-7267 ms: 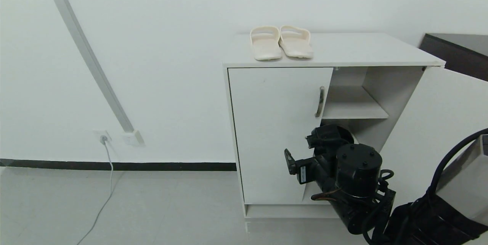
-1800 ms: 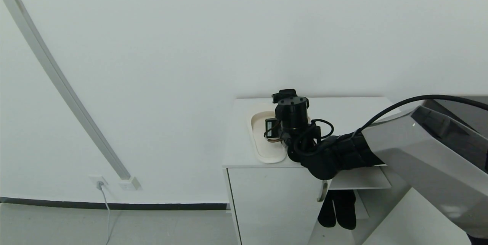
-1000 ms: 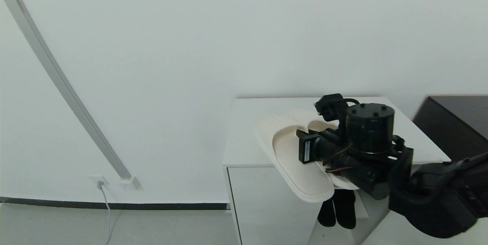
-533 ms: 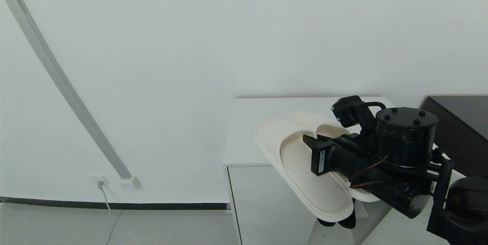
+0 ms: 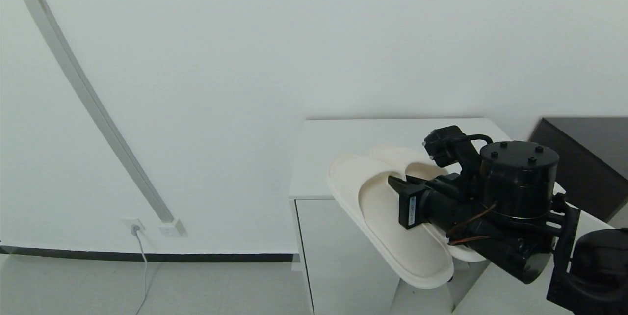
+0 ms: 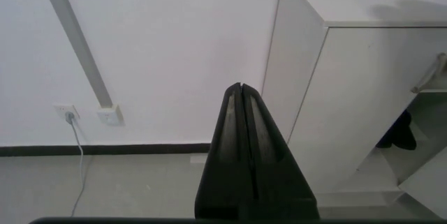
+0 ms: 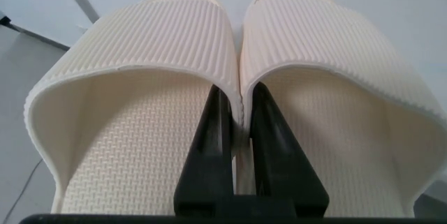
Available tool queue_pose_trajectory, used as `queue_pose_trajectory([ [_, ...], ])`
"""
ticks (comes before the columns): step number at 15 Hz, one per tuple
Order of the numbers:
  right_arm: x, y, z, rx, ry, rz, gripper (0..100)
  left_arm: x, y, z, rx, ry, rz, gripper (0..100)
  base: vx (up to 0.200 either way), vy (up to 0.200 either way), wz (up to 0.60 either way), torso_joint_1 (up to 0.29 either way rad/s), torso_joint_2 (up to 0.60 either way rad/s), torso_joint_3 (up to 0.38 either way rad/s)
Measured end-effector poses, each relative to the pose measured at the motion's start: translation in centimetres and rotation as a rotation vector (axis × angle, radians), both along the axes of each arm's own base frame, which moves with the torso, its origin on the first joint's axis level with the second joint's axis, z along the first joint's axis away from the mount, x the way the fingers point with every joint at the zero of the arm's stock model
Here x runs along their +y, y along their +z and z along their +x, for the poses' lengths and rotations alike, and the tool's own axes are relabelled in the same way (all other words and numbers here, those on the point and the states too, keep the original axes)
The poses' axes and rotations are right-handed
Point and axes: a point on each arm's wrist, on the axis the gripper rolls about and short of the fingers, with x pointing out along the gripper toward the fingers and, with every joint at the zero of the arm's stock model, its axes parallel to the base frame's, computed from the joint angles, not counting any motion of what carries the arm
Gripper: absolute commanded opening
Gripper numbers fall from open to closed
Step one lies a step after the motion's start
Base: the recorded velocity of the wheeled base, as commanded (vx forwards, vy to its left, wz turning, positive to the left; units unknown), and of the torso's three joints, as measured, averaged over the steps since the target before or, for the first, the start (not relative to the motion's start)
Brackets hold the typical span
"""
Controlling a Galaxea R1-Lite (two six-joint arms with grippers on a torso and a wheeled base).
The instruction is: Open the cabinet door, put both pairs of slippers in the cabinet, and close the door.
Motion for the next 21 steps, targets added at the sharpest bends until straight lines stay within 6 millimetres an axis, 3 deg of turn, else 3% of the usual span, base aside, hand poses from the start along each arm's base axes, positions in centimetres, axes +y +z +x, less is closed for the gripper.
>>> queue_pose_trajectory([
  [4, -0.01, -0.22, -0.07, 0.007, -0.001, -0.007, 0, 0.00, 0.00, 0.00, 0.000, 0.000, 0.000, 0, -0.200, 0.000, 0.00, 0.000, 0.00, 0.002],
  [21, 0.25, -0.96, -0.32, 0.026, 0.018, -0.024, 0, 0.00, 0.00, 0.00, 0.000, 0.000, -0.003, 0, 0.000, 0.000, 0.00, 0.000, 0.00, 0.000],
])
